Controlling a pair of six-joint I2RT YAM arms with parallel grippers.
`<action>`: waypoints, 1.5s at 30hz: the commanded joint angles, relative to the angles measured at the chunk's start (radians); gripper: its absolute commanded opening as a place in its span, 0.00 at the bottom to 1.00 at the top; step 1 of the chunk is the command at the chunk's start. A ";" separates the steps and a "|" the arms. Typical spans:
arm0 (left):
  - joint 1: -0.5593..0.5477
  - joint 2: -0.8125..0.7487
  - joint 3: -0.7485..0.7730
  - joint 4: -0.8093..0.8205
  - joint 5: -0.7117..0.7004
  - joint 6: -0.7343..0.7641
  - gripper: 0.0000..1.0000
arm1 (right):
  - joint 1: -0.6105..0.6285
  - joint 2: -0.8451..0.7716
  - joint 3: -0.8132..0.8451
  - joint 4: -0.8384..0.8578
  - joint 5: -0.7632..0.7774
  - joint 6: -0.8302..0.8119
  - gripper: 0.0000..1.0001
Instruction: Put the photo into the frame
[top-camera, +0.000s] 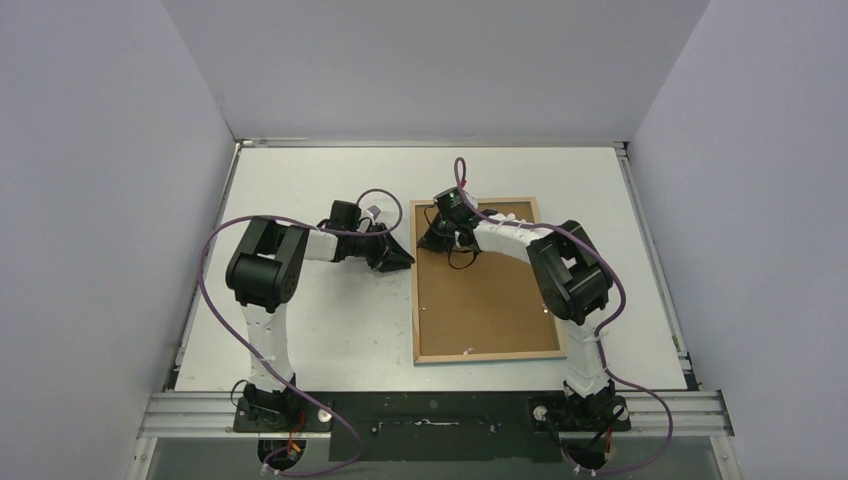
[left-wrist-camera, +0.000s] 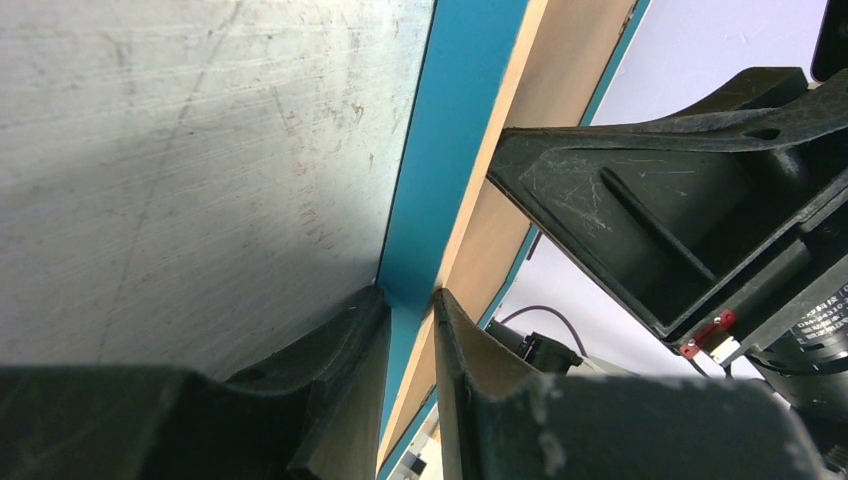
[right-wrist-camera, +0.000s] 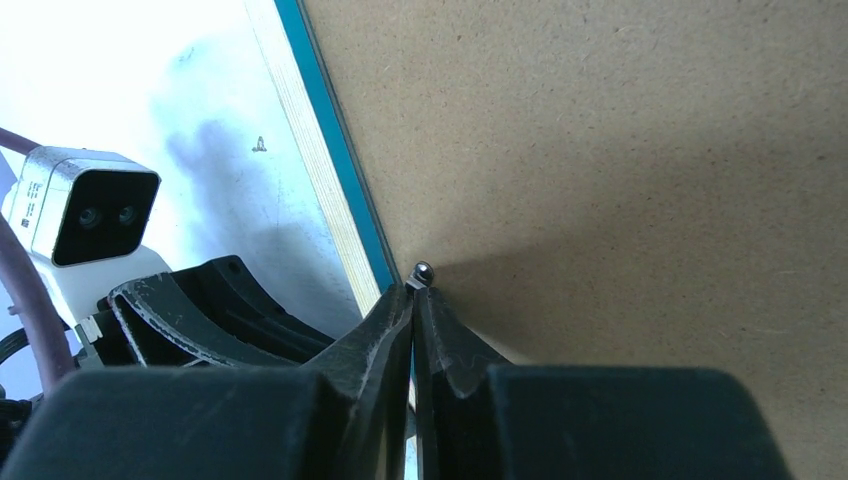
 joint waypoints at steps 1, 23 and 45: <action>0.005 0.046 -0.002 -0.060 -0.114 0.045 0.22 | 0.003 0.034 0.039 -0.017 0.033 -0.014 0.04; 0.003 0.045 0.012 -0.063 -0.087 0.012 0.22 | 0.120 0.215 0.399 -0.541 0.341 -0.279 0.00; 0.004 0.035 -0.024 -0.039 -0.073 0.012 0.22 | 0.124 0.174 0.245 -0.294 0.242 -0.089 0.02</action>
